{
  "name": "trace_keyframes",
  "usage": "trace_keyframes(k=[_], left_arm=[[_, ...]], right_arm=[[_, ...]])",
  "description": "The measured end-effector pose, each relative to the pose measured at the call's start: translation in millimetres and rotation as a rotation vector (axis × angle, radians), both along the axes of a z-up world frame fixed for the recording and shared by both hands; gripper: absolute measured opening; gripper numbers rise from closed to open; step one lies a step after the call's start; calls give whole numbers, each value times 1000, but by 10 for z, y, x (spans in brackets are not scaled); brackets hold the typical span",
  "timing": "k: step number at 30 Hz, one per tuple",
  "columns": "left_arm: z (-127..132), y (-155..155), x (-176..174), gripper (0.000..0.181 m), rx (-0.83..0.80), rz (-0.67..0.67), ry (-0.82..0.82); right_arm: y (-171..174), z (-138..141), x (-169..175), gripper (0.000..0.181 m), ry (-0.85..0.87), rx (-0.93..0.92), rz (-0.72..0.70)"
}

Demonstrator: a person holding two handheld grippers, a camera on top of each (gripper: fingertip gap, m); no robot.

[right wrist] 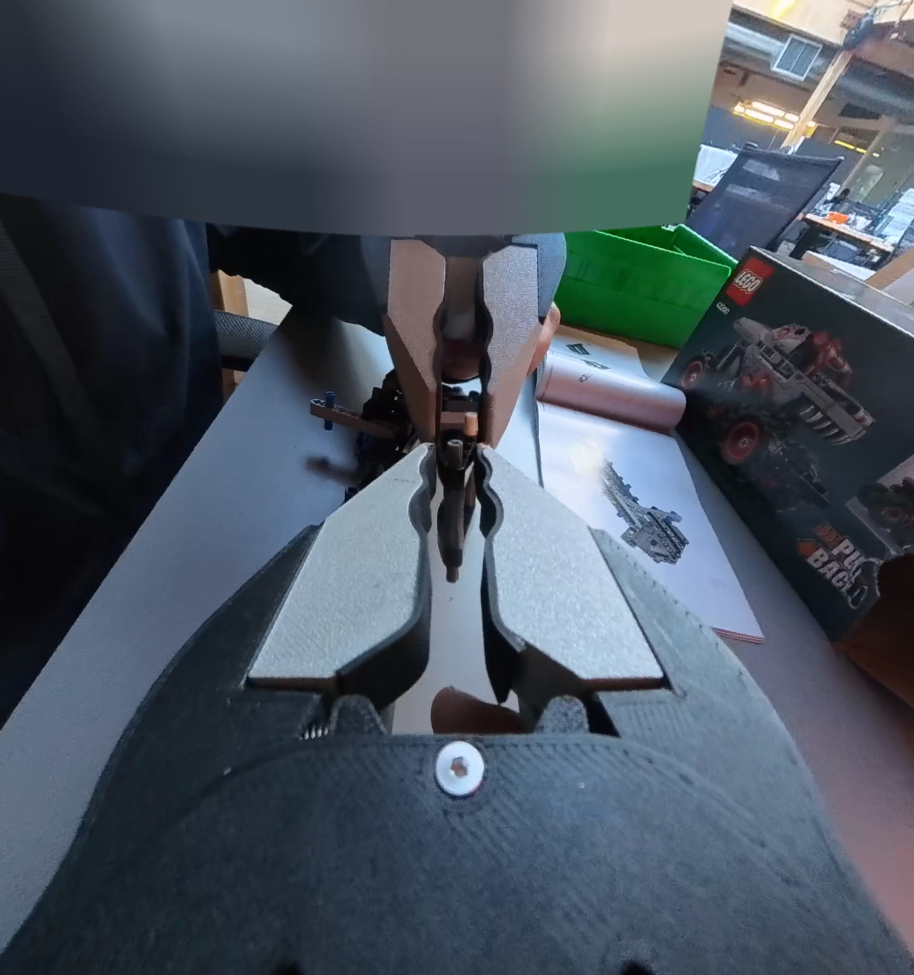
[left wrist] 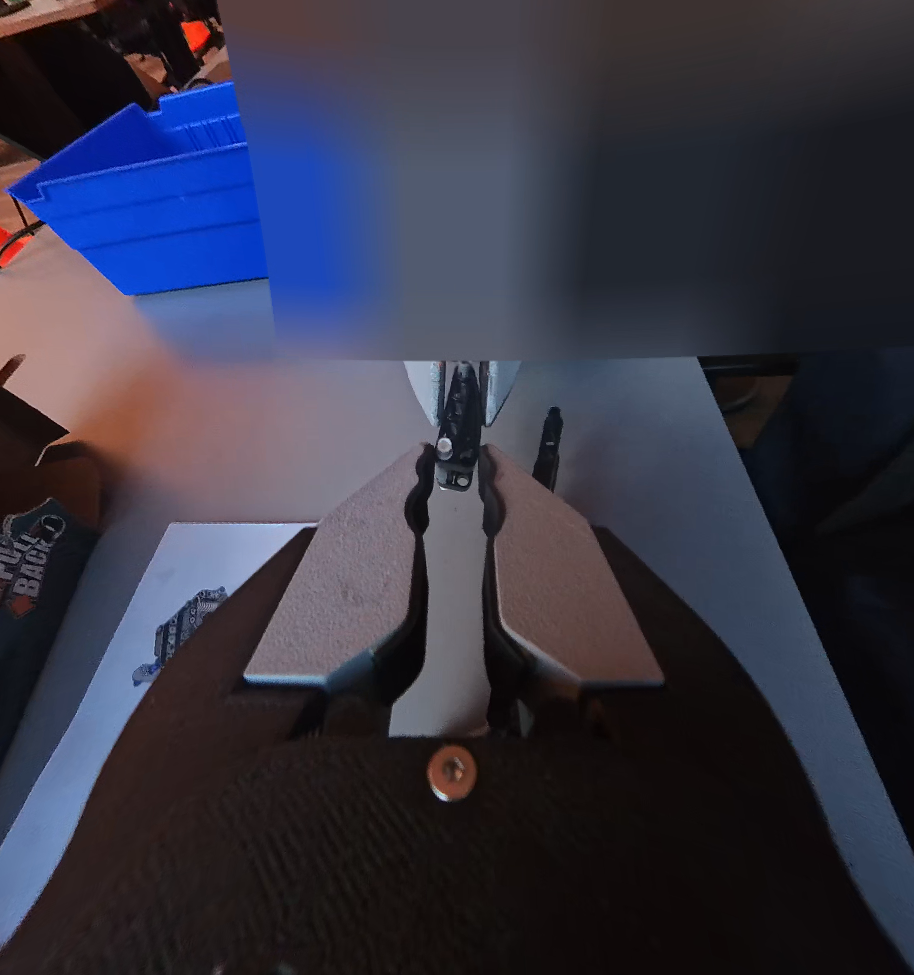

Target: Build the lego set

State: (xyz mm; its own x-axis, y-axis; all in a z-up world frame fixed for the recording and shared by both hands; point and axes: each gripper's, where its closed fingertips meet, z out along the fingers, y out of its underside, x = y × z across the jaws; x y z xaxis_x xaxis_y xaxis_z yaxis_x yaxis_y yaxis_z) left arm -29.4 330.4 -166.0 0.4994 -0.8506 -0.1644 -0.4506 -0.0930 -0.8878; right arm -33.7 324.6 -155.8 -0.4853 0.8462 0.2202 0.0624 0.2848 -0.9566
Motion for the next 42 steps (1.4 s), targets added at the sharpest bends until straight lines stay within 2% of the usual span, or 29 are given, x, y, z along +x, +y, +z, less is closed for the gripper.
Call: trace_keyframes(k=[6,11,14,17,19,21,26,30,35,42], left_arm=[[-4,15,-3,13,-19,21,1],[1,-177,-41,26,-137,-30,-4],[-163,-257,-37,32,-145,-31,120],[-349,-296,-4,20,-131,-40,241],[-380,-272,9,12,-83,-39,278],[-305,-243,18,5,26,-30,264],[-45,-361,9,5,349,-38,238],[63,-454,-5,5,537,-60,219],[94,-487,-4,5,603,-40,229],[120,-476,-44,5,540,-4,143]], right_arm=[[44,-37,15,9,-8,60,-41],[160,-96,134,10,-54,17,-67],[157,-132,184,10,-74,5,-86],[111,-174,210,10,-97,-7,-94],[83,-207,219,10,-105,18,-99],[51,-213,217,10,-88,60,-105],[-84,-102,207,10,29,221,-52],[-217,39,150,10,69,233,5],[-298,62,87,10,100,354,6],[-397,82,95,10,137,497,70]])
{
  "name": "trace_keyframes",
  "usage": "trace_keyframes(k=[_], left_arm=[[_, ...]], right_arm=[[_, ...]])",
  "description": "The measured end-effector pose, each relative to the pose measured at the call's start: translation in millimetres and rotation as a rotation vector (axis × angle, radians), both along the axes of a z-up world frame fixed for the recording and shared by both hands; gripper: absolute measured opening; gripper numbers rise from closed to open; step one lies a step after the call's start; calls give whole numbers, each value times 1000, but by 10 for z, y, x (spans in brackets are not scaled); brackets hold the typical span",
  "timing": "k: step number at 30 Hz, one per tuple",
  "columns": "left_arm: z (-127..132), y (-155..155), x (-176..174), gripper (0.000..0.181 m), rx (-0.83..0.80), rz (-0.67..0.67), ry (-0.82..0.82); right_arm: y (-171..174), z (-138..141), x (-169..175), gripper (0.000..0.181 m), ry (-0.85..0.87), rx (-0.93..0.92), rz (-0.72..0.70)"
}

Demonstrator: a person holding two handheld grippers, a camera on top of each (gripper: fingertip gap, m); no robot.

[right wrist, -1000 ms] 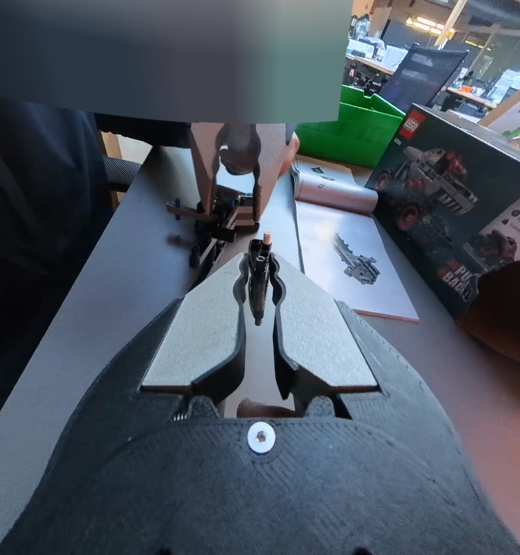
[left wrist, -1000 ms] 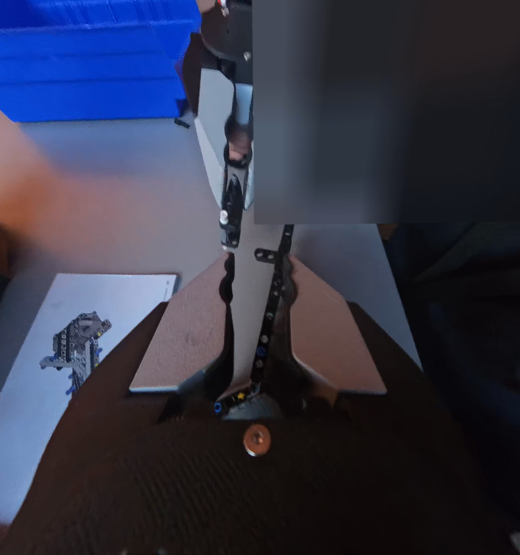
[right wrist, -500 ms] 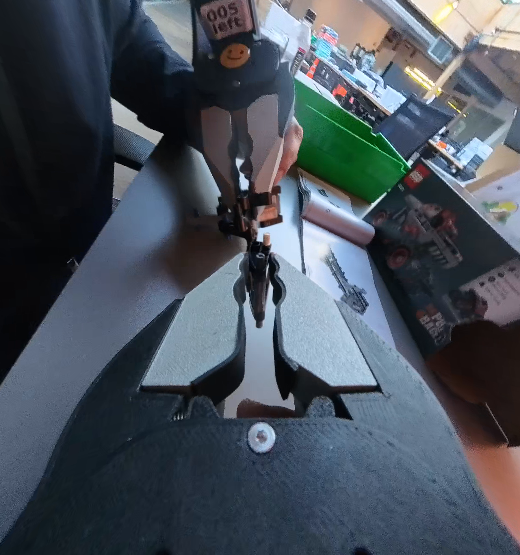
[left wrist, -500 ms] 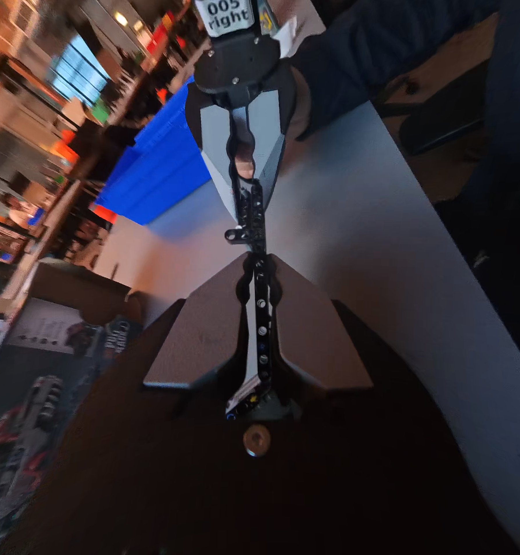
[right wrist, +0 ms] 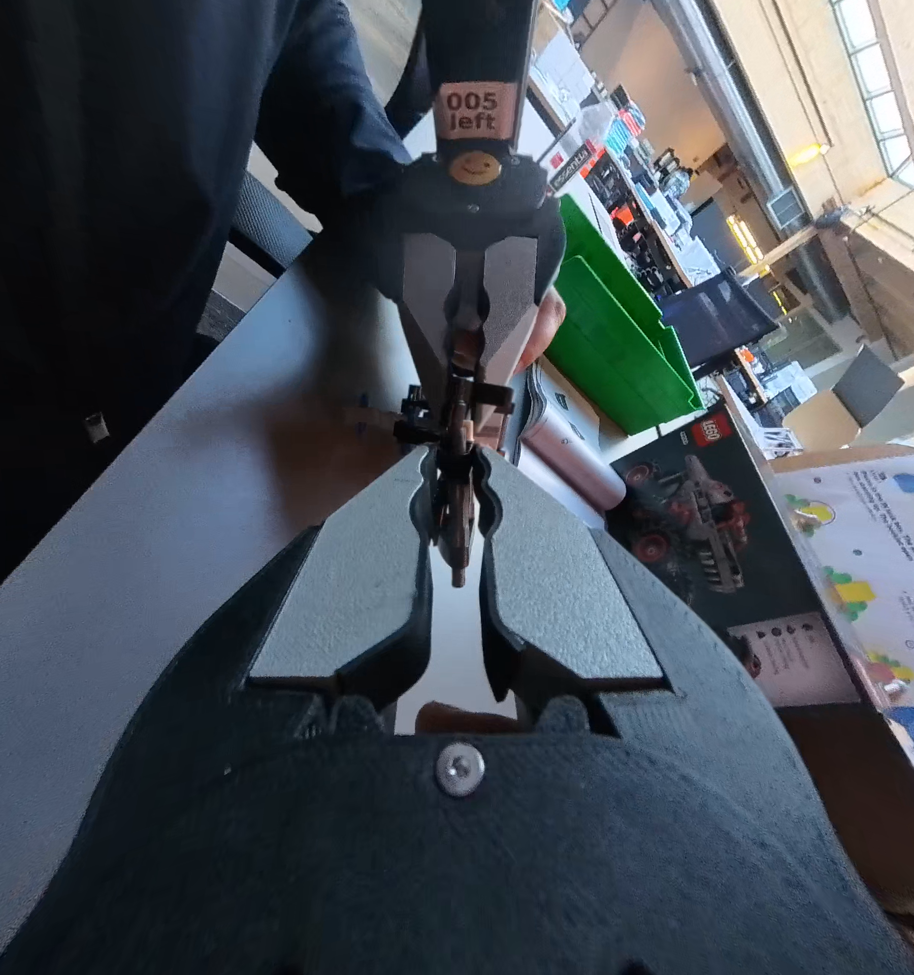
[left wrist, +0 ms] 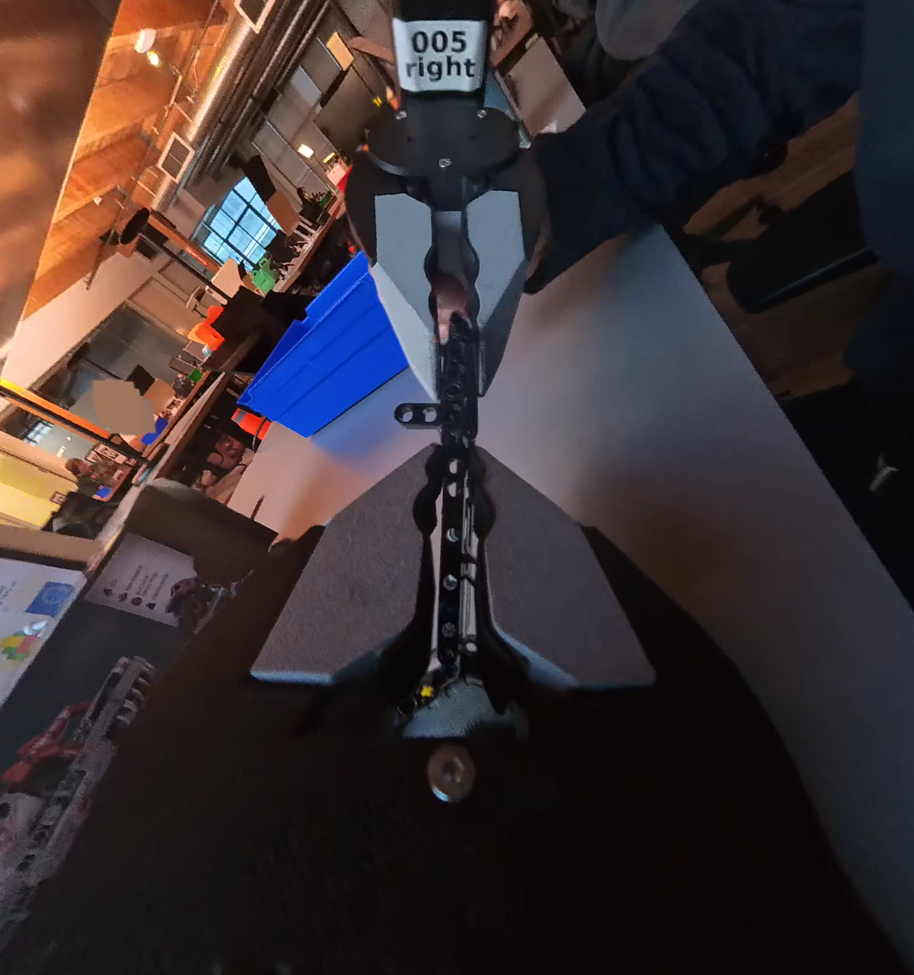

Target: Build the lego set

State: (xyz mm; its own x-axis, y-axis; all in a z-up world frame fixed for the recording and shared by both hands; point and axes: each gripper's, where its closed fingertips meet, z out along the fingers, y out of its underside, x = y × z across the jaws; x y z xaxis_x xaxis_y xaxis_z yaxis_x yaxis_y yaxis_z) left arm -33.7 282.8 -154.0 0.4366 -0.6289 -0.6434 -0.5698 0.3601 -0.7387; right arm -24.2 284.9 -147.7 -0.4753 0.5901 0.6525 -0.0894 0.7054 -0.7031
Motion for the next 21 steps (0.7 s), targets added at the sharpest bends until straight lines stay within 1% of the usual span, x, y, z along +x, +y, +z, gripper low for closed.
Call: trace_keyframes(k=[4,6,9,12,15,17,19,21], left_arm=[[32,12,-37,4,-24,4,-67],[48,30,-49,6,-23,13,-93],[70,13,-27,10,-52,-10,-130],[79,17,-44,10,-85,-18,-164],[87,17,-54,10,-59,3,-153],[101,15,-61,15,-30,23,-142],[112,1,-59,16,-39,27,-158],[117,-13,-68,18,-63,26,-180]], right_arm=[[16,46,-37,10,33,-92,33],[31,65,-63,10,48,-106,18],[0,92,-92,10,73,-122,15],[-1,105,-103,10,77,-170,14],[10,115,-112,10,79,-227,-2],[3,138,-113,10,87,-258,-9],[-44,147,-108,10,81,-291,7],[-67,129,-118,10,78,-286,5]])
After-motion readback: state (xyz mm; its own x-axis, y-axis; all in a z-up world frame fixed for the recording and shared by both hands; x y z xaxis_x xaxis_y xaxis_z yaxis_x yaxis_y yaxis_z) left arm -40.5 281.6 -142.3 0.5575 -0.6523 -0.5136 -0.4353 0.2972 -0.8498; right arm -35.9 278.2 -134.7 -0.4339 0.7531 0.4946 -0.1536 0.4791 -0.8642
